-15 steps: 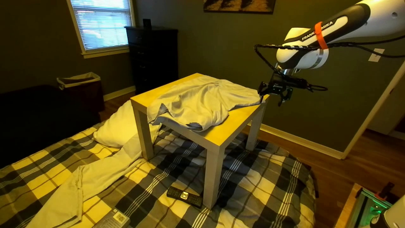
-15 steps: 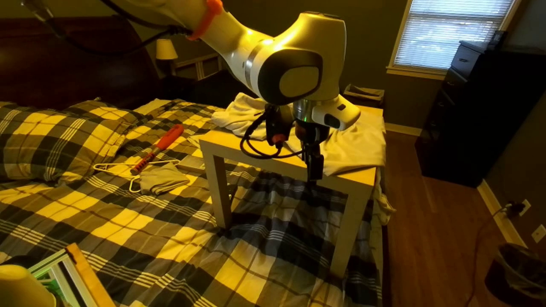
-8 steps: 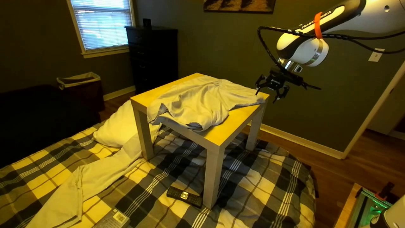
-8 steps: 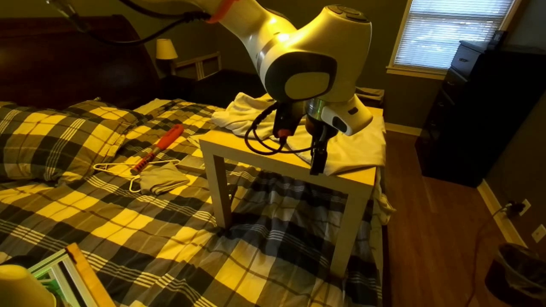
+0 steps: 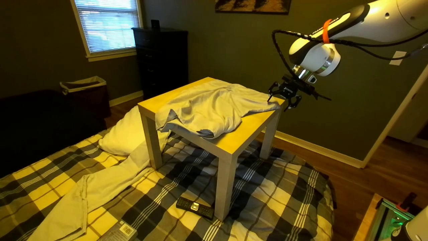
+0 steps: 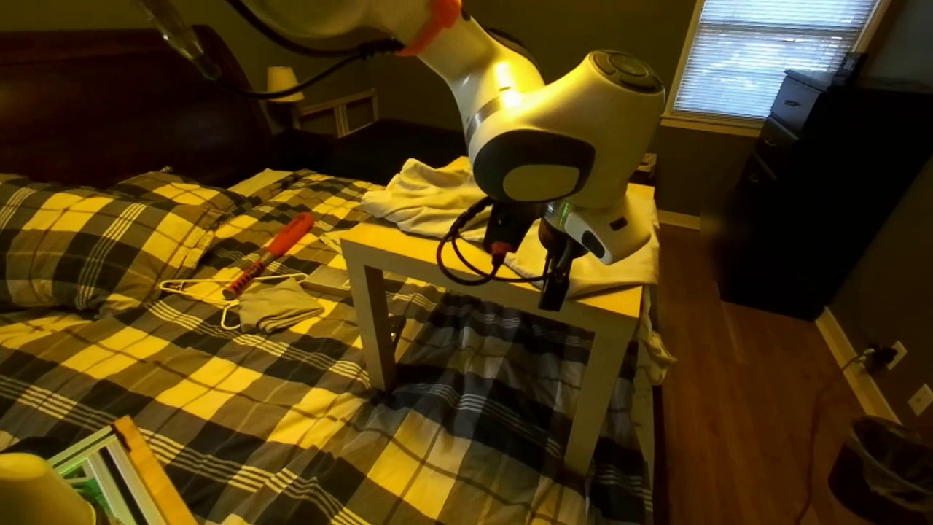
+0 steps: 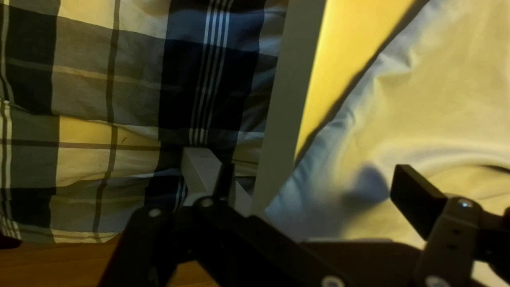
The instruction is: Fold the cloth on the table
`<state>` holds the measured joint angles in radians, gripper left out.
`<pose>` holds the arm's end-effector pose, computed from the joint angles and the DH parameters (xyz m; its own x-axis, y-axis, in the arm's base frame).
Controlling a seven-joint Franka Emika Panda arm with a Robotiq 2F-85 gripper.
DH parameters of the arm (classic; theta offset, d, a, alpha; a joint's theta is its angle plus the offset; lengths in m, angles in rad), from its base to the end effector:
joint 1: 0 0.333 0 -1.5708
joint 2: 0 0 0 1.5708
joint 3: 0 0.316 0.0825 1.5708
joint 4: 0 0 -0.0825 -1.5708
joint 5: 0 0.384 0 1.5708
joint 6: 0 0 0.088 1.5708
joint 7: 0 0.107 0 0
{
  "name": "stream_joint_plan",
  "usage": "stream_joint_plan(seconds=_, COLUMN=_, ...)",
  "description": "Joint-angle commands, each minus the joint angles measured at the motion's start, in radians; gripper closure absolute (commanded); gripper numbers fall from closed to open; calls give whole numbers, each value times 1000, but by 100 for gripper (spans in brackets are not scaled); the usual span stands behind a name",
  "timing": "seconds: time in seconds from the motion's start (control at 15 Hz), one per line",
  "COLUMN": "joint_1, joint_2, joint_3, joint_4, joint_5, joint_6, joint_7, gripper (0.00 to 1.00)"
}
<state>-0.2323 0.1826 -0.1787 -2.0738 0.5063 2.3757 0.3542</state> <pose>0.5429 -0.2282 0.3563 0.4566 -0.8876 -0.0616 -0.8433 -0.4096 -0.3481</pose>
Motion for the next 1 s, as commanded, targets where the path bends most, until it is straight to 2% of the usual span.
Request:
stream_joint_plan(seconds=0.0, joint_1=-10, joint_2=50, joint_3=2, joint_4=35, joint_5=59, joint_6=11, joint_7=-28, gripper=4)
stream_joint_plan(seconds=0.07, joint_1=-11, joint_2=54, joint_3=2, joint_4=38, joint_5=65, joint_6=16, joint_7=-29, gripper=22)
stream_joint_plan(seconds=0.13, joint_1=-12, joint_2=57, joint_3=2, joint_4=42, joint_5=71, joint_6=17, joint_7=-31, gripper=30)
stream_joint_plan(seconds=0.33, joint_1=-15, joint_2=60, joint_3=2, joint_4=55, joint_5=82, joint_6=25, joint_7=-33, gripper=44)
stream_joint_plan(seconds=0.4, joint_1=-15, joint_2=60, joint_3=1, joint_4=57, joint_5=84, joint_6=31, joint_7=-35, gripper=47)
stream_joint_plan(seconds=0.67, joint_1=-20, joint_2=53, joint_3=-1, joint_4=61, joint_5=88, joint_6=38, joint_7=-42, gripper=43)
stream_joint_plan(seconds=0.87, joint_1=-25, joint_2=47, joint_3=-2, joint_4=64, joint_5=88, joint_6=45, joint_7=-54, gripper=55)
stream_joint_plan(seconds=0.93, joint_1=-26, joint_2=44, joint_3=-3, joint_4=62, joint_5=88, joint_6=47, joint_7=-56, gripper=63)
